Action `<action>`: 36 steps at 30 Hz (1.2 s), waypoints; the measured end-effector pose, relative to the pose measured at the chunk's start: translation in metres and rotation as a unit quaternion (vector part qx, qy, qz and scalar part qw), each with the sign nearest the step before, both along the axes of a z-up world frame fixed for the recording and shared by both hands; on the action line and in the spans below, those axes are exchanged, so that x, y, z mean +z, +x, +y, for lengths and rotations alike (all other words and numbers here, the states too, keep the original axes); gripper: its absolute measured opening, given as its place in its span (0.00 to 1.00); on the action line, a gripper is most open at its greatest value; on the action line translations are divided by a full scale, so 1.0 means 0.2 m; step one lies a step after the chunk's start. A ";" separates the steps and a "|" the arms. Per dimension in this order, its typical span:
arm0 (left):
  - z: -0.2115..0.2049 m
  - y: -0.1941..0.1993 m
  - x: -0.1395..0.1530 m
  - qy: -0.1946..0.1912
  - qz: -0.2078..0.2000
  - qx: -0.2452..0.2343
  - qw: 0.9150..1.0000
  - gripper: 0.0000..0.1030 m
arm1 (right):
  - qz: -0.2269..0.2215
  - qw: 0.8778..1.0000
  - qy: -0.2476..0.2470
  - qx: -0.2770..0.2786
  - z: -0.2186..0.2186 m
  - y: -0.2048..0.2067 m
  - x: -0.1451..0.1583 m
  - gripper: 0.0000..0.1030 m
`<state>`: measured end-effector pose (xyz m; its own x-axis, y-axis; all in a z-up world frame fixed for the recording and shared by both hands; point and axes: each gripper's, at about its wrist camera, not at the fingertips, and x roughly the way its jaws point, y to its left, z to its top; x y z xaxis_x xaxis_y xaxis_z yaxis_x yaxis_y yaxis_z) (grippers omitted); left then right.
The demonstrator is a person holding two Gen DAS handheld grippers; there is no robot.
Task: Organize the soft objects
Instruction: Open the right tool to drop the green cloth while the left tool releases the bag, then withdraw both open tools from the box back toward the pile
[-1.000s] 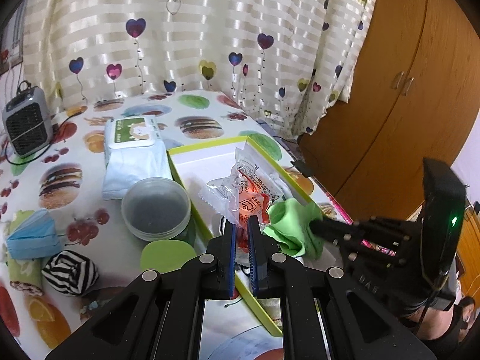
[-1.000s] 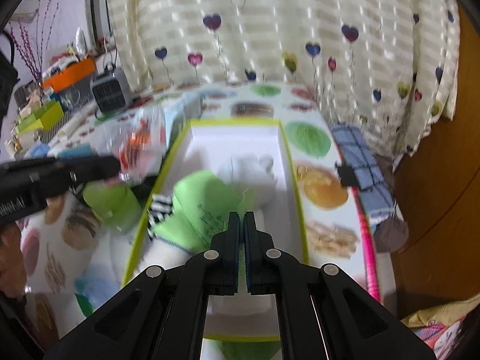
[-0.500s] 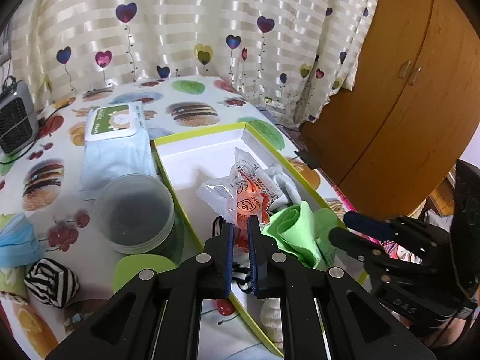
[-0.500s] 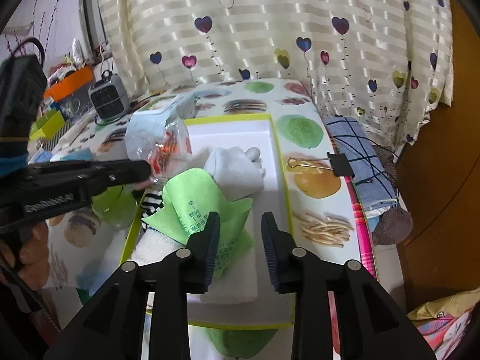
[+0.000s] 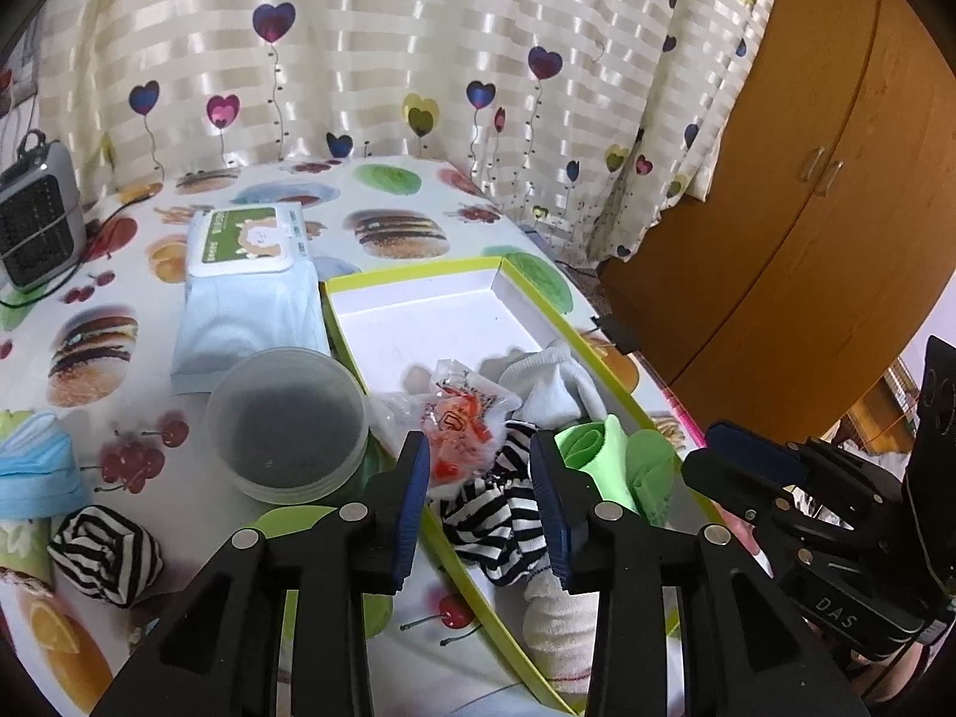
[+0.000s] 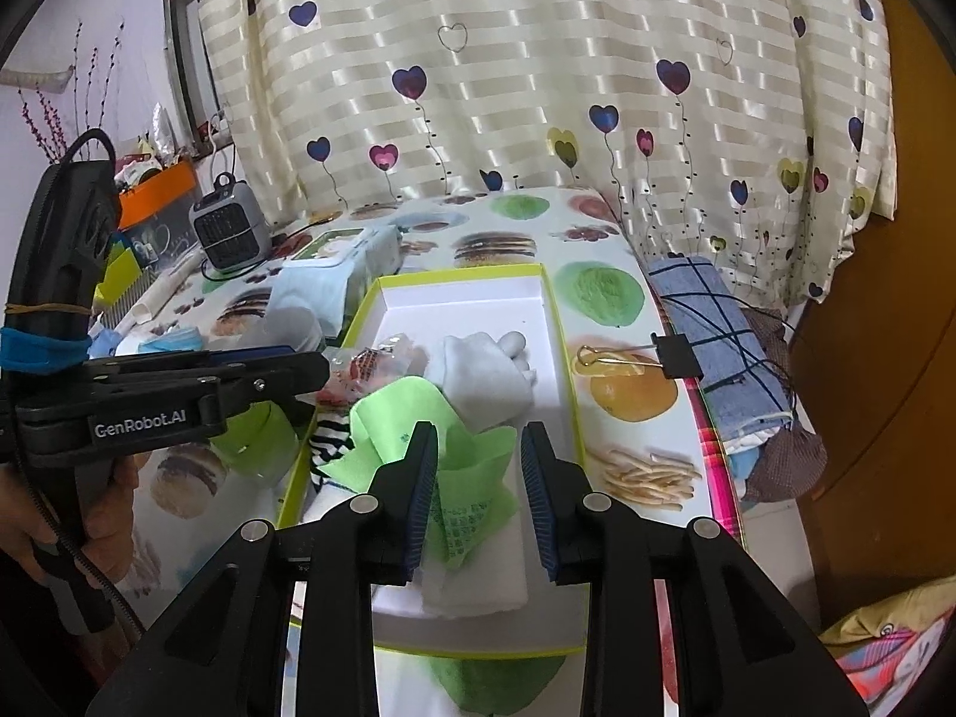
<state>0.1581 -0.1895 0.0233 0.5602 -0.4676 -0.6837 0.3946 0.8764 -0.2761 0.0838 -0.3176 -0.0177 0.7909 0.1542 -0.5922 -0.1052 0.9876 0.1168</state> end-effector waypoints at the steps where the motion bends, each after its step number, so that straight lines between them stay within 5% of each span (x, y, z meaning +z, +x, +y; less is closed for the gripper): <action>1: 0.00 -0.01 0.01 -0.001 -0.002 -0.001 1.000 0.32 | -0.001 1.000 0.000 0.000 0.00 -0.01 0.00 0.29; 24: 0.31 -0.31 0.13 -0.016 -0.041 0.035 0.998 0.33 | -0.025 0.999 -0.020 0.034 0.21 -0.15 0.12 0.30; 29: 0.39 -0.36 0.12 -0.017 -0.041 0.052 0.998 0.33 | -0.030 0.998 -0.021 0.052 0.29 -0.18 0.13 0.43; 36: 0.52 -0.42 0.10 -0.017 -0.038 0.078 0.996 0.33 | -0.032 0.996 -0.023 0.074 0.39 -0.19 0.14 0.45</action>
<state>0.0741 -0.0858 0.0427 0.6773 -0.3921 -0.6225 0.2744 0.9197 -0.2807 0.0458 -0.2387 0.0106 0.7973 0.2465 -0.5509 -0.2561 0.9647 0.0610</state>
